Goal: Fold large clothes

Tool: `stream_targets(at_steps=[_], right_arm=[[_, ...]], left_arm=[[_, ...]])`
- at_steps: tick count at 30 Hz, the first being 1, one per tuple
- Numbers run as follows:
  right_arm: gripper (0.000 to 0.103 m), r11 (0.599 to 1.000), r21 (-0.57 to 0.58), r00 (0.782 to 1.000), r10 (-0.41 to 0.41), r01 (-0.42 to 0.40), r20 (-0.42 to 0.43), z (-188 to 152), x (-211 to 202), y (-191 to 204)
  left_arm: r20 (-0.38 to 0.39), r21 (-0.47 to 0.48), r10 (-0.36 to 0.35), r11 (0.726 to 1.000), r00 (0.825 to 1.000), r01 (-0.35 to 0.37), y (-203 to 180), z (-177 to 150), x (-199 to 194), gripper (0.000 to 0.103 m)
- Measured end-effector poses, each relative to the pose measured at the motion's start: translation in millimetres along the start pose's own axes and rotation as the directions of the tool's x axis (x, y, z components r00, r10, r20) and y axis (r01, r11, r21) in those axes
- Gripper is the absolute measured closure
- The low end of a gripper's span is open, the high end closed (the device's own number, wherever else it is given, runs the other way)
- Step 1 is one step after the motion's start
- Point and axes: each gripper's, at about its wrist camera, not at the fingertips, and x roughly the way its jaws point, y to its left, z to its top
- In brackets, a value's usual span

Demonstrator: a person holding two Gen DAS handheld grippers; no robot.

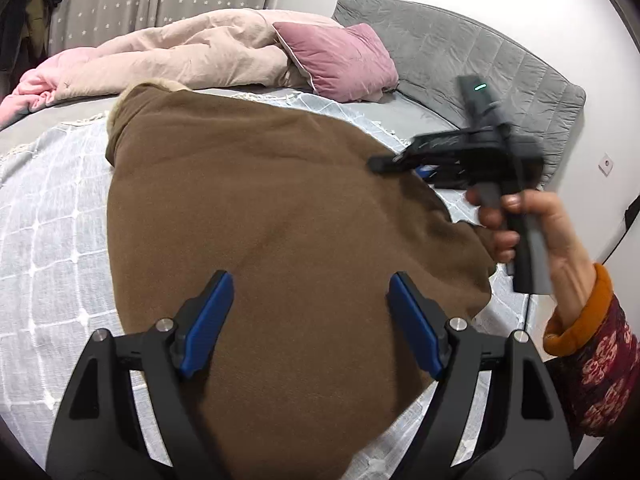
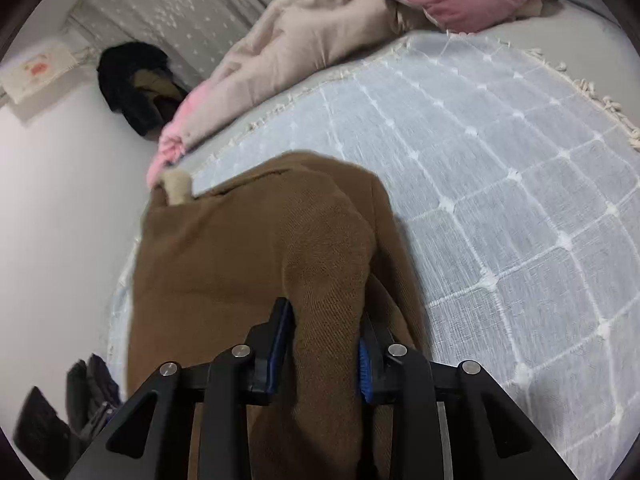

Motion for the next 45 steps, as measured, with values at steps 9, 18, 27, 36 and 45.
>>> stream_targets(at_steps=[9, 18, 27, 36, 45], right_arm=[[0.065, 0.952, -0.302, 0.993, 0.076, -0.045, 0.090, -47.4, -65.0, 54.7], [0.064, 0.965, -0.236, 0.987, -0.139, 0.115, -0.086, -91.0, -61.8, -21.0], [0.047, 0.956, -0.241, 0.985, -0.170, 0.167, 0.010, -114.7, -127.7, -7.6], [0.019, 0.929, -0.287, 0.972, -0.231, 0.233, 0.040, -171.8, -150.6, 46.8], [0.013, 0.867, -0.304, 0.916, -0.397, 0.394, 0.056, -212.1, -128.2, 68.8]], left_arm=[[0.002, -0.001, -0.007, 1.000, 1.000, 0.007, -13.8, -6.1, 4.3, 0.023], [-0.035, 0.131, 0.105, 0.986, 0.994, -0.100, -45.4, -36.5, -17.4, 0.023], [-0.105, -0.131, 0.158, 0.976, 0.982, -0.172, -45.0, -51.2, -50.8, 0.021], [-0.282, -0.140, 0.457, 0.850, 0.844, -0.507, -65.0, -72.4, -60.0, 0.011], [-0.241, -0.152, 0.523, 0.812, 0.818, -0.564, -78.3, -82.9, -64.7, 0.000]])
